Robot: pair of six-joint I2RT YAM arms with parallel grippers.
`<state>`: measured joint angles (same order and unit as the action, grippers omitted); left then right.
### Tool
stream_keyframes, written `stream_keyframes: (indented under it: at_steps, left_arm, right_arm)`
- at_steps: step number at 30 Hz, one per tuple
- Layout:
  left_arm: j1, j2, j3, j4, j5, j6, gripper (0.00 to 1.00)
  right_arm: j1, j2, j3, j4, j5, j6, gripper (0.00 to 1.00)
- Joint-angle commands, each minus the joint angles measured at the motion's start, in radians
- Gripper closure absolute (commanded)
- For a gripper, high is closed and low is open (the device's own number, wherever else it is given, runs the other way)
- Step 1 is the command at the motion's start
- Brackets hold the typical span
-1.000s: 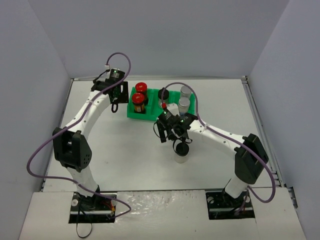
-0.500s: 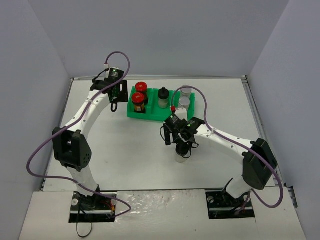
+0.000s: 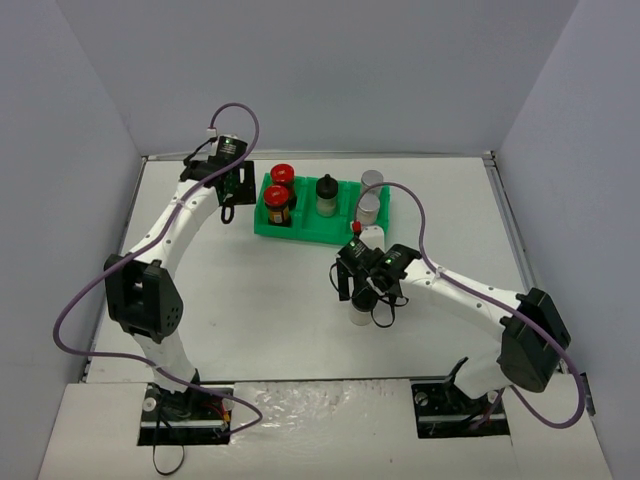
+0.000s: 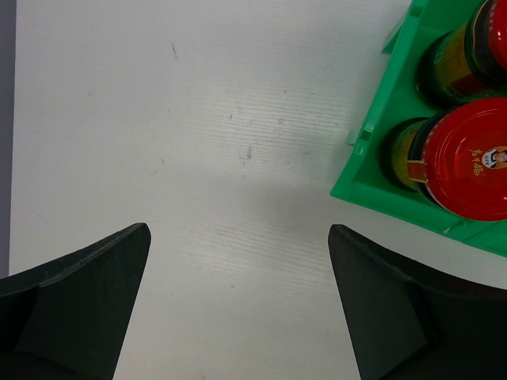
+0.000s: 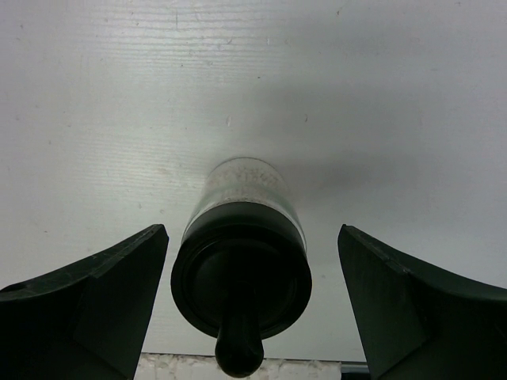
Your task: Organize the condiment bottles
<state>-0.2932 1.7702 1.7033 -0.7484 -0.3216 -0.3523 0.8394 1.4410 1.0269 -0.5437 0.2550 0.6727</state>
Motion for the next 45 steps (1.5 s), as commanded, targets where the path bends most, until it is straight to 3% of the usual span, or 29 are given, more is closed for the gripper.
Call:
stream_keyframes:
  at_steps: [1, 24, 29, 32, 36, 38, 40, 45]
  left_arm:
    - [0.008, -0.057, 0.006, 0.041, -0.007, -0.001, 0.06]
    - [0.009, -0.059, -0.011, 0.052, -0.008, -0.004, 0.06]
    - [0.011, -0.059, -0.012, 0.051, -0.010, -0.001, 0.06]
    - [0.018, -0.062, -0.017, 0.052, -0.010, -0.001, 0.06]
    - [0.021, -0.062, -0.019, 0.053, -0.009, 0.000, 0.06]
    - [0.022, -0.062, -0.020, 0.054, -0.007, -0.001, 0.06]
    - [0.022, -0.063, -0.021, 0.054, -0.008, -0.001, 0.06]
    - [0.022, -0.063, -0.022, 0.054, -0.010, -0.001, 0.06]
  right_arm:
    - [0.014, -0.044, -0.001, -0.032, 0.008, 0.027, 0.16]
    - [0.063, -0.068, -0.031, -0.095, 0.014, 0.078, 0.20]
    - [0.064, -0.045, -0.025, -0.087, 0.021, 0.068, 0.24]
    - [0.063, -0.044, -0.026, -0.085, 0.022, 0.068, 0.37]
    - [0.063, -0.034, -0.031, -0.075, 0.017, 0.067, 0.63]
    - [0.063, -0.028, -0.032, -0.071, 0.006, 0.066, 0.84]
    - [0.063, -0.027, -0.026, -0.069, 0.008, 0.066, 0.98]
    - [0.072, -0.031, 0.016, -0.070, 0.027, 0.049, 1.00]
